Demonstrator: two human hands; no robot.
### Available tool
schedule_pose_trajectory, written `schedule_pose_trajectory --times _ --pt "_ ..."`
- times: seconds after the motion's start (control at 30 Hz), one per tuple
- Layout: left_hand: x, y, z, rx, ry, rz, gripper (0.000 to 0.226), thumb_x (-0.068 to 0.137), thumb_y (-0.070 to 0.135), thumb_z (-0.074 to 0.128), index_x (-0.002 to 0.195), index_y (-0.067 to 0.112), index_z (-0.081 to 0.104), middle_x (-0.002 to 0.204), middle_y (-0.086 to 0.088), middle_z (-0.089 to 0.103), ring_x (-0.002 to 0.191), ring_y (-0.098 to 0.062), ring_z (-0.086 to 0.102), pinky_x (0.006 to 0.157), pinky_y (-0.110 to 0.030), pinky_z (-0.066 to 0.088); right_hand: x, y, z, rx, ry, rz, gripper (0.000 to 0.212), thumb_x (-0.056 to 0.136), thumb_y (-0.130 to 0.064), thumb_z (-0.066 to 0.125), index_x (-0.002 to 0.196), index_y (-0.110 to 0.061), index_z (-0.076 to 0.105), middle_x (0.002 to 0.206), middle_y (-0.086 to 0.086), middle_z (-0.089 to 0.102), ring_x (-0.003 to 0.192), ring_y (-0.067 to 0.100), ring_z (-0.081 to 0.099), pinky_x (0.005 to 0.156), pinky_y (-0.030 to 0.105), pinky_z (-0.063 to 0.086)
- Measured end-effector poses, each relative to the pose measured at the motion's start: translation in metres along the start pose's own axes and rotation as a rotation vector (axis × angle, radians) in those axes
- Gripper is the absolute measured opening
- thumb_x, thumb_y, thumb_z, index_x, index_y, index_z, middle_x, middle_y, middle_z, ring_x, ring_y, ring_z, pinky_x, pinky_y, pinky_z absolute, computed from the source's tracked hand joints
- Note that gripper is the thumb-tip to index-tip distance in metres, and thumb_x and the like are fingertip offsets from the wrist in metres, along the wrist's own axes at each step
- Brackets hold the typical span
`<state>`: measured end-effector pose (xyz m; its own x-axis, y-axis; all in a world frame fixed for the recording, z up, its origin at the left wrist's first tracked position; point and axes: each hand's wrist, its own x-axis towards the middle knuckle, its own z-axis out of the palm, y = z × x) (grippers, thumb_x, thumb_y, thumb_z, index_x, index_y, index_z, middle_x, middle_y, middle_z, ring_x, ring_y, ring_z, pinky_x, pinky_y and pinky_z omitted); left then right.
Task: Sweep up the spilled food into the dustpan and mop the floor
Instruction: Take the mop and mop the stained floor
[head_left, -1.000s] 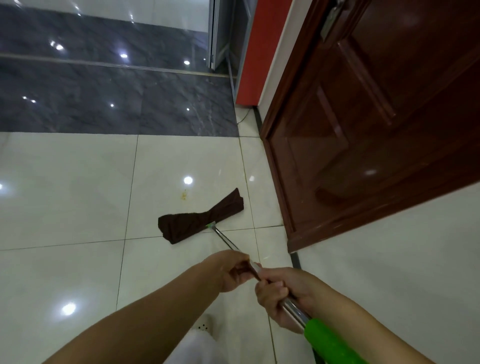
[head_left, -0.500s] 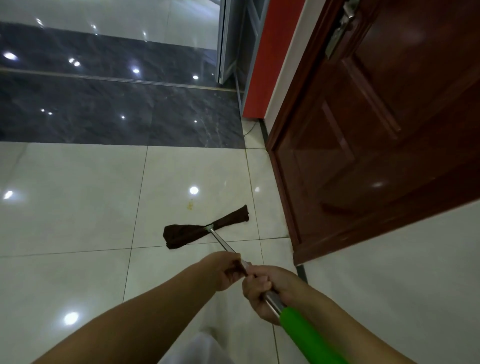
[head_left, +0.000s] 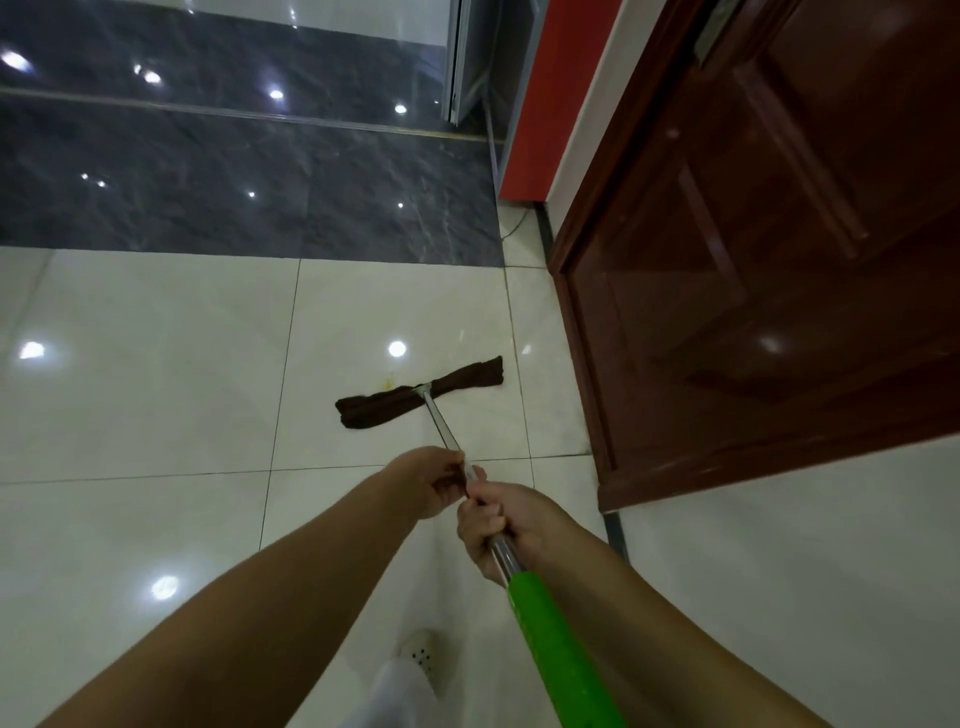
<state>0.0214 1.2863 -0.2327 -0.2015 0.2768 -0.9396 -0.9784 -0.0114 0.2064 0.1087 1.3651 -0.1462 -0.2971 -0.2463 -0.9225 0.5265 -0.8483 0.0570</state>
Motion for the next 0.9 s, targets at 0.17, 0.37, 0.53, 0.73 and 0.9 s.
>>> schedule_pose_trajectory --times 0.17,0.37,0.53,0.73,0.9 --pt "0.03 0.032 0.005 -0.002 -0.02 0.008 0.018 0.098 0.01 0.046 0.083 -0.001 0.05 0.075 -0.015 0.06 0.062 -0.021 0.06 0.043 -0.025 0.055 0.032 -0.03 0.015 -0.001 -0.006 -0.031 0.024 0.094 -0.005 0.05 0.075 -0.017 0.056 0.058 0.001 0.04 0.023 0.006 0.035 0.023 0.01 0.028" --pt "0.069 0.06 0.011 -0.032 -0.039 0.064 0.025 0.1 0.012 0.043 0.078 0.0 0.048 0.078 -0.015 0.059 0.067 -0.021 0.058 0.081 -0.03 0.048 0.065 -0.06 0.025 -0.01 -0.034 -0.077 0.025 0.098 -0.008 0.047 0.08 -0.024 0.052 0.066 0.004 0.044 0.022 0.005 0.034 0.023 0.01 0.028" --pt "0.082 0.053 0.014 -0.031 -0.059 0.061 0.026 0.1 0.011 0.042 0.078 -0.002 0.05 0.078 -0.016 0.059 0.066 -0.021 0.058 0.07 -0.028 0.052 0.068 -0.063 0.011 -0.002 -0.057 -0.096 0.018 0.098 -0.01 0.047 0.088 -0.024 0.054 0.07 0.004 0.044 0.023 0.005 0.035 0.025 0.009 0.029" --pt "0.071 0.01 0.016 -0.043 -0.046 0.059 0.023 0.099 0.01 0.045 0.081 -0.003 0.05 0.077 -0.016 0.058 0.065 -0.021 0.059 0.075 -0.027 0.051 0.054 -0.038 -0.026 0.017 -0.061 -0.091 0.019 0.098 -0.011 0.047 0.09 -0.024 0.058 0.068 0.004 0.046 0.025 0.005 0.035 0.026 0.008 0.03" --pt "0.05 -0.054 0.011 -0.033 -0.063 0.064 0.019 0.099 0.01 0.043 0.094 -0.006 0.052 0.079 -0.015 0.057 0.068 -0.021 0.057 0.078 -0.029 0.05 0.033 0.006 -0.07 0.013 -0.035 -0.111 0.024 0.098 -0.011 0.048 0.108 -0.03 0.059 0.067 0.004 0.047 0.025 0.005 0.035 0.026 0.008 0.03"
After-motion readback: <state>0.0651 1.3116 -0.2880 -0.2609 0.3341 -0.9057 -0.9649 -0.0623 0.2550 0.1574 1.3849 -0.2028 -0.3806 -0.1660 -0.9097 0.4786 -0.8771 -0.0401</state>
